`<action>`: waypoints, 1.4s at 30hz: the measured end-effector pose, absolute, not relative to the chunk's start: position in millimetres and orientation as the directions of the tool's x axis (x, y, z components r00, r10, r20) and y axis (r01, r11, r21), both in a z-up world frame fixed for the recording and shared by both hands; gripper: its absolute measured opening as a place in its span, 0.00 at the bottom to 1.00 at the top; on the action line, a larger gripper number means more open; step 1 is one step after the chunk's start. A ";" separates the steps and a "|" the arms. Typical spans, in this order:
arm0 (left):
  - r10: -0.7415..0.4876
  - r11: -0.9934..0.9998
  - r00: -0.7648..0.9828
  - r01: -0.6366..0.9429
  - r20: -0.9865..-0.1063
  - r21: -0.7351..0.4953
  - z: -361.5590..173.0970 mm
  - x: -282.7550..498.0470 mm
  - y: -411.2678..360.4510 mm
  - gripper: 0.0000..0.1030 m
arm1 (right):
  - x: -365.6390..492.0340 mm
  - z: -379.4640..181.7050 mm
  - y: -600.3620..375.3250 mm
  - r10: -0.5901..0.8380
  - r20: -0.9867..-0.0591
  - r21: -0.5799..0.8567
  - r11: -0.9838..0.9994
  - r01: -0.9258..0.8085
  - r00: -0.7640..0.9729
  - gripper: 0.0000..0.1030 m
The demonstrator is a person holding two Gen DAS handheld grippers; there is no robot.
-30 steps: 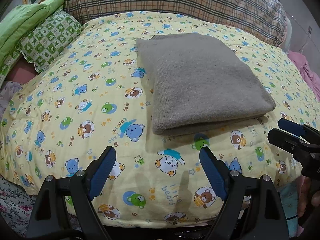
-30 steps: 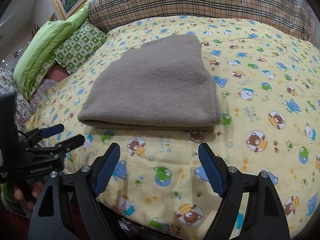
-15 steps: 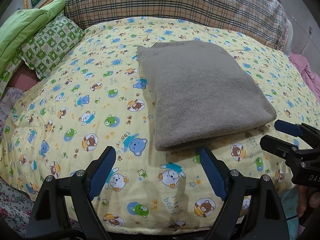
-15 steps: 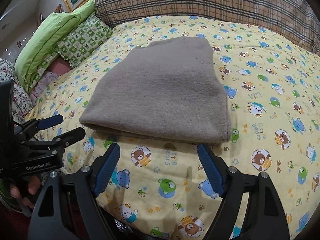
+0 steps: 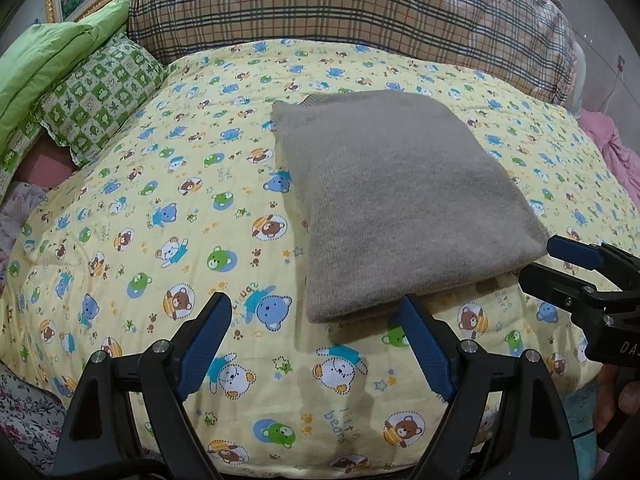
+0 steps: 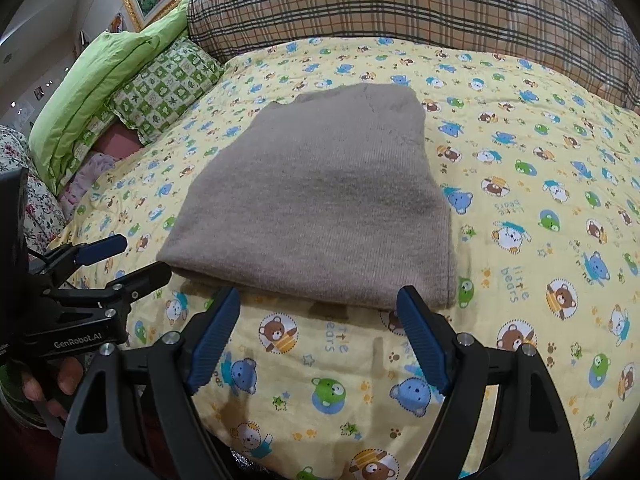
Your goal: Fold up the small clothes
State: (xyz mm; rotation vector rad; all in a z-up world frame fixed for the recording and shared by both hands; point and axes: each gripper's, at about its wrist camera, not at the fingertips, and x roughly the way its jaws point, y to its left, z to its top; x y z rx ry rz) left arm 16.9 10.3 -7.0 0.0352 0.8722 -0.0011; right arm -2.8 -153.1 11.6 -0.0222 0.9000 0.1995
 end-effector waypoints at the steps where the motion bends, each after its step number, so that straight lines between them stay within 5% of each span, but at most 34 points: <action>1: 0.014 0.999 0.644 0.014 -0.765 0.030 -6.3 17.6 9.9 0.84 | -2.4 12.8 -153.0 0.163 -0.776 0.065 0.981 -0.180 0.609 0.79; 42: 0.021 0.999 0.629 0.015 -0.777 0.039 -8.8 19.6 6.2 0.84 | 3.1 9.3 -151.7 0.182 -0.783 0.088 0.979 -0.185 0.594 0.79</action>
